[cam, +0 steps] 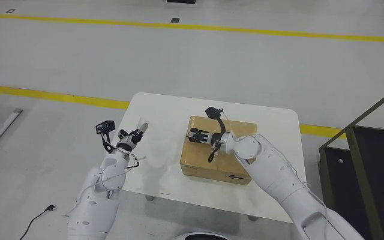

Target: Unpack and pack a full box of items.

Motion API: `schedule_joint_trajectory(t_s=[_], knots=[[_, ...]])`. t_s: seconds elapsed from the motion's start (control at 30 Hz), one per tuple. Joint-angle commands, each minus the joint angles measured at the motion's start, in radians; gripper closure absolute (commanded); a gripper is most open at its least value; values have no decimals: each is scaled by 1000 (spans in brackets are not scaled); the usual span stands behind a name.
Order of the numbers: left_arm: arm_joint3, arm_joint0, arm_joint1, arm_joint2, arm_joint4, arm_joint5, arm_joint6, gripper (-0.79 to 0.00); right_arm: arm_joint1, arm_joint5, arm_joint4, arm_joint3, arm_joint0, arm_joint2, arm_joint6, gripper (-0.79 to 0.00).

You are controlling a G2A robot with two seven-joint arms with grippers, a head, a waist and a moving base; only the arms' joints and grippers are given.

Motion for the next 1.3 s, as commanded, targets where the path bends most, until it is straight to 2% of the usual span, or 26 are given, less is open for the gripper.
schedule_joint_trajectory(t_s=[0.0, 0.23, 0.47, 0.8, 1.07, 1.27], knots=[[-3, 2, 0, -8, -34, -12, -10, -785, -14, 1, 11, 46, 14, -15, -6, 0], [-5, 5, 3, -31, -123, -42, -48, -785, -56, -22, 41, 155, 53, -48, -31, 0], [-5, 11, 5, -28, -129, -46, -47, -785, -69, -138, 70, 165, 73, -22, -76, 0], [-16, 17, 8, -31, -161, -52, -61, -785, -129, -94, 70, 248, 106, -86, -49, 0], [-42, 28, 13, -64, -307, -80, -174, -785, -171, -70, 80, 355, 146, -102, -59, 0], [-62, 37, 20, -77, -300, -77, -208, -785, -195, -62, 76, 410, 166, -110, -50, 0]])
